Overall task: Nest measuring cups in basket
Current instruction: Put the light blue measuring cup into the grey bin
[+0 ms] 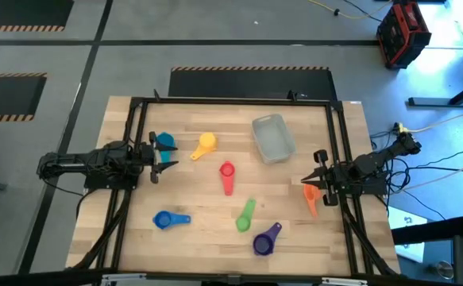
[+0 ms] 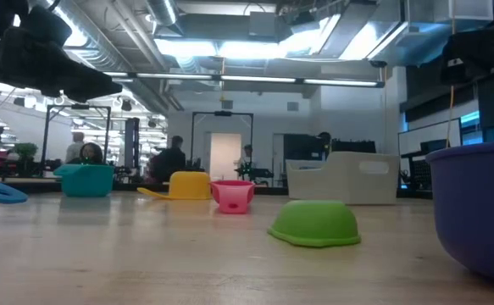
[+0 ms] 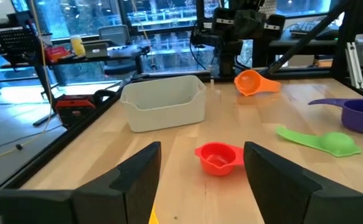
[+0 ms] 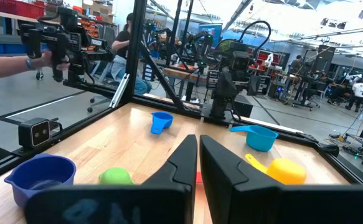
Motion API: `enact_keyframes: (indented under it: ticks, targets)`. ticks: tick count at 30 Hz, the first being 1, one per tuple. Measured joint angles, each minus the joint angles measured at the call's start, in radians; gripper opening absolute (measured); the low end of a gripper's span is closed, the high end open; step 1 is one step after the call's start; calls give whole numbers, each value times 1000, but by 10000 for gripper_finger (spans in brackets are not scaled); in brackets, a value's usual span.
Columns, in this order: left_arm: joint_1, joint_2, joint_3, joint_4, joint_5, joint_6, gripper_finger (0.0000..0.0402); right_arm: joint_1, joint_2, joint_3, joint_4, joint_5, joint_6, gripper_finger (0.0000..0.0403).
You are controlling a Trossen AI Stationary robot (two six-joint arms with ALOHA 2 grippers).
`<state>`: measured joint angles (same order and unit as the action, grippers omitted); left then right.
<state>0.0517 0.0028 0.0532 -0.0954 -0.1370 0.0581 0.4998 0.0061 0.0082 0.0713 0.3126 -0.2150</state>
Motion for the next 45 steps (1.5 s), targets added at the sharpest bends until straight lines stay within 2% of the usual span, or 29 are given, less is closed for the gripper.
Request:
enact_keyframes:
  ticks: [2,9,15,22,35,41,45]
  targets:
    - [0,0,-1,32,-30,-16,223,0,0,0,0,0,0,25]
    - [0,23,19,91,-230,-159,223,0,0,0,0,0,0,25]
    - [18,128,150,6,-331,-312,223,0,0,0,0,0,0,25]
    - [93,317,361,-157,-316,-351,223,0,0,0,0,0,0,25]
    - [228,674,681,-196,-162,-310,223,0,0,0,0,0,0,25]
    - [324,776,815,-429,-146,-318,223,0,0,0,0,0,0,25]
    - [400,837,855,-549,-54,-315,223,0,0,0,0,0,0,25]
